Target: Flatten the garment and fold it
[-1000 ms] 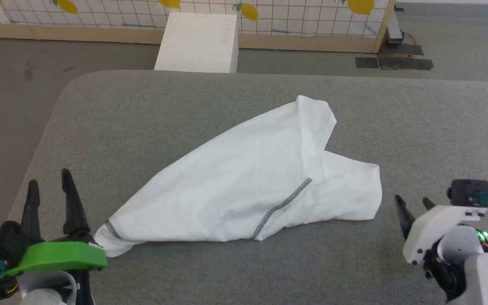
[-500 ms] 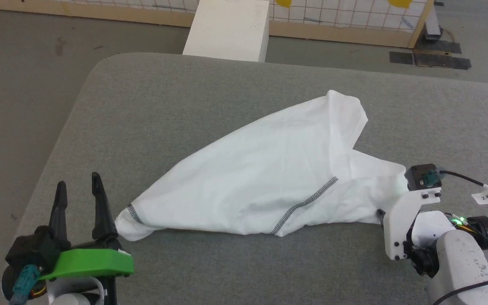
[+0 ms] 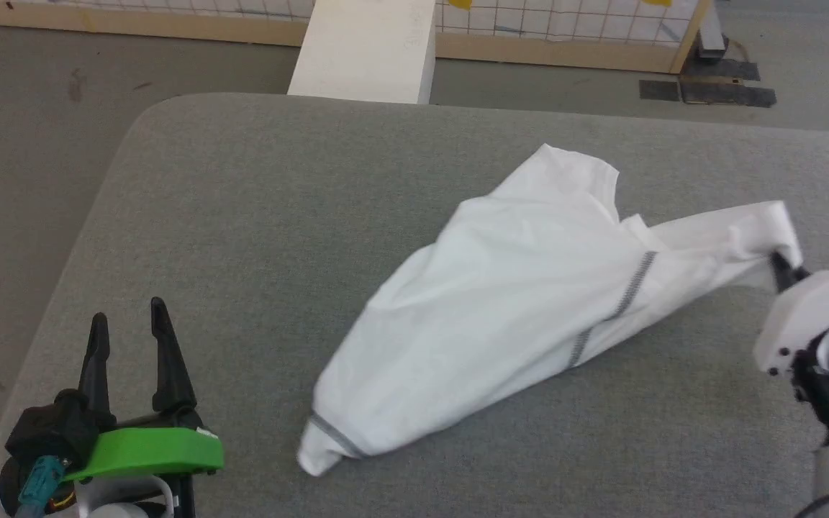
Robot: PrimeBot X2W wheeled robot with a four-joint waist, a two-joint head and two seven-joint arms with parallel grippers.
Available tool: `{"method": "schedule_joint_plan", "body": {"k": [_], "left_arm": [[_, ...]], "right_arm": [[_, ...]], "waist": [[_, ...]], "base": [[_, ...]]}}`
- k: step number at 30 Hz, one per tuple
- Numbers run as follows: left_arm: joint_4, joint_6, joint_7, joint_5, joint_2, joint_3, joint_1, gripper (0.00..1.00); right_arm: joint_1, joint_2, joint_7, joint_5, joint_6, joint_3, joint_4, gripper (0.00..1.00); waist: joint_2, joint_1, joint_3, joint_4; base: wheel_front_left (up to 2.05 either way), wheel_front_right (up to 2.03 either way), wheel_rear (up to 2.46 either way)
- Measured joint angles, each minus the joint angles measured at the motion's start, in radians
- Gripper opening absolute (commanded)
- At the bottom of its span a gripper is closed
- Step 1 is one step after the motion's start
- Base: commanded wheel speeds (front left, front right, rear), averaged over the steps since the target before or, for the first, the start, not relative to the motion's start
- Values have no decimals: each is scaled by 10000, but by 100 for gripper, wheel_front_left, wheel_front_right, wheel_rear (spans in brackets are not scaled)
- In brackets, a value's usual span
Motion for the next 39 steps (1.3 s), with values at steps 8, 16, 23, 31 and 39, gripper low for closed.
{"method": "schedule_joint_plan", "body": {"k": [8, 16, 23, 31, 39], "left_arm": [[180, -213, 2, 58, -102, -165, -62, 100], [619, -359, 278, -171, -184, -384, -79, 100], [1312, -690, 3377, -1262, -242, -1356, -298, 100], [1760, -1058, 7235, -1745, -211, -2888, -1125, 100], [2370, -1459, 7164, -2477, -282, -3212, -1374, 0]], "right_arm": [[2425, -58, 2199, 483, -2, -2274, -1315, 0], [3026, -31, 1271, 1728, -4, -2491, -1390, 100], [2276, -42, -1383, 1921, -4, -2675, -1419, 100], [2148, -42, -1687, 1793, -4, -2606, -953, 100], [2113, -40, -1871, 1797, -4, -2351, -568, 100]], "waist": [[0, 0, -85, -635], [0, 0, -96, -973], [0, 0, -161, -1052], [1, 0, -80, -1055], [0, 0, -26, -1246]], "base": [[0, 0, 0], [0, 0, 0], [0, 0, 0], [0, 0, 0], [0, 0, 0]]}}
